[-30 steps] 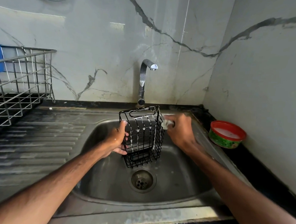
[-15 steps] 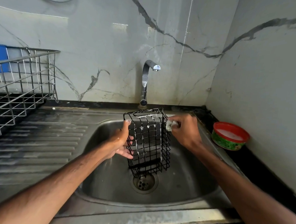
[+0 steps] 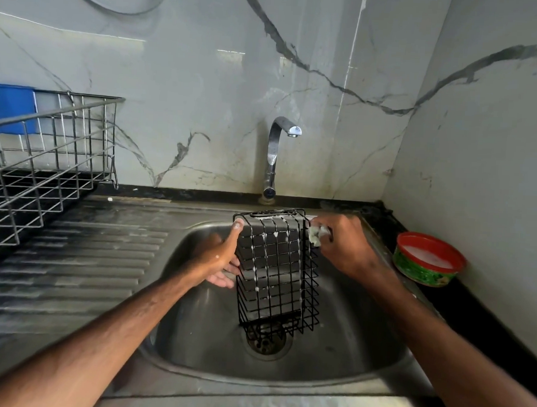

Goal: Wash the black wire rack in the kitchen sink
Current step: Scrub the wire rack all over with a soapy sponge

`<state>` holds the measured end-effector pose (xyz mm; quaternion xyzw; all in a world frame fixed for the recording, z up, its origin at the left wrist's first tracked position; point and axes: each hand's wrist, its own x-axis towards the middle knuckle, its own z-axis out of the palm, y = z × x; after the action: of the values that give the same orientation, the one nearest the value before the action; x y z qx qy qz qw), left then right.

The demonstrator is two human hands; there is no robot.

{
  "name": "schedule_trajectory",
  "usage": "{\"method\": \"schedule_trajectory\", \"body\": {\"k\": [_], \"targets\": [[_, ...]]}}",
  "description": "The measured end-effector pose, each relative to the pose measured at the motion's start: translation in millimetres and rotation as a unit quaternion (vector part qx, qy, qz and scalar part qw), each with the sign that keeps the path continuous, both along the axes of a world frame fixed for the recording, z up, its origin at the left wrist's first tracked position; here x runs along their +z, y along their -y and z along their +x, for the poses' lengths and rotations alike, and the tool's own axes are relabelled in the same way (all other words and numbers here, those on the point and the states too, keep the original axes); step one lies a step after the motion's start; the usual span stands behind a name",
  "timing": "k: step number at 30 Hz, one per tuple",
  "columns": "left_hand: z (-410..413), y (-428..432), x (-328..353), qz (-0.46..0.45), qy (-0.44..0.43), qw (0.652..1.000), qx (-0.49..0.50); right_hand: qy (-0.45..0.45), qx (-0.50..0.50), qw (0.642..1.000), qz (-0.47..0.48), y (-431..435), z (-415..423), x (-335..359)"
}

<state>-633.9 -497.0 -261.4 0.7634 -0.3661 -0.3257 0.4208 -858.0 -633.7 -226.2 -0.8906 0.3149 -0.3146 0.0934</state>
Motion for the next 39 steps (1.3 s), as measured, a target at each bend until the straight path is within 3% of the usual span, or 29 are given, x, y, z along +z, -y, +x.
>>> {"method": "schedule_trajectory", "body": {"k": [3, 4, 6, 8, 11, 18, 35, 39], "targets": [[24.4, 3.5, -5.9, -0.022, 0.128, 0.991, -0.003, 0.004, 0.003, 1.0, -0.004, 0.8, -0.2, -1.4], [31.6, 5.4, -6.3, -0.034, 0.106, 0.994, -0.017, 0.008, 0.004, 1.0, -0.007, 1.5, -0.3, -2.1], [41.7, 7.0, -4.4, -0.046, -0.036, 0.996, -0.067, 0.014, 0.003, 1.0, -0.006, 1.5, 0.5, -3.0], [45.2, 6.6, -3.3, -0.04, -0.15, 0.977, -0.143, 0.019, 0.002, 1.0, -0.006, 0.8, 1.8, -4.0], [44.2, 6.3, -4.1, -0.038, -0.187, 0.96, -0.207, 0.038, -0.008, 0.999, 0.003, -0.5, 3.1, -4.7], [39.0, 0.8, -8.1, -0.001, -0.078, 0.97, -0.23, 0.047, -0.029, 0.998, 0.027, -3.7, 7.8, -3.7], [28.5, 8.3, -14.1, -0.064, -0.003, 0.982, -0.176, 0.051, -0.067, 0.996, 0.037, -6.1, 10.0, -2.9], [19.7, 1.6, -7.0, -0.09, 0.117, 0.98, -0.136, 0.05, -0.064, 0.996, 0.04, -4.5, 11.3, -4.8]]}}
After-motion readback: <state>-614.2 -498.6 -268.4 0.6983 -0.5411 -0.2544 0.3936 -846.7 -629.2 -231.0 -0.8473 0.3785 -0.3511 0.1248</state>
